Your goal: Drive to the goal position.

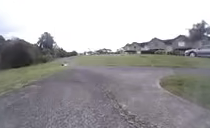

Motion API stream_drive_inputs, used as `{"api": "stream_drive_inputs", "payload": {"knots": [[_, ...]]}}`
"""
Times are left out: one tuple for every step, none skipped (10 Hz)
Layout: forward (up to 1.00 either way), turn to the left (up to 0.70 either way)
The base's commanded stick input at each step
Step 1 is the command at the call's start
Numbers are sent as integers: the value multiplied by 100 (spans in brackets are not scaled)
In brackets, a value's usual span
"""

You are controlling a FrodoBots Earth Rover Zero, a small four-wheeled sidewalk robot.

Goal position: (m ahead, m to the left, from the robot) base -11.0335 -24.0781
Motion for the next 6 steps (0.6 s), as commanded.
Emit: {"api": "stream_drive_inputs", "payload": {"knots": [[70,3],[70,-34],[70,-31],[70,-32],[70,-35],[70,-35]]}}
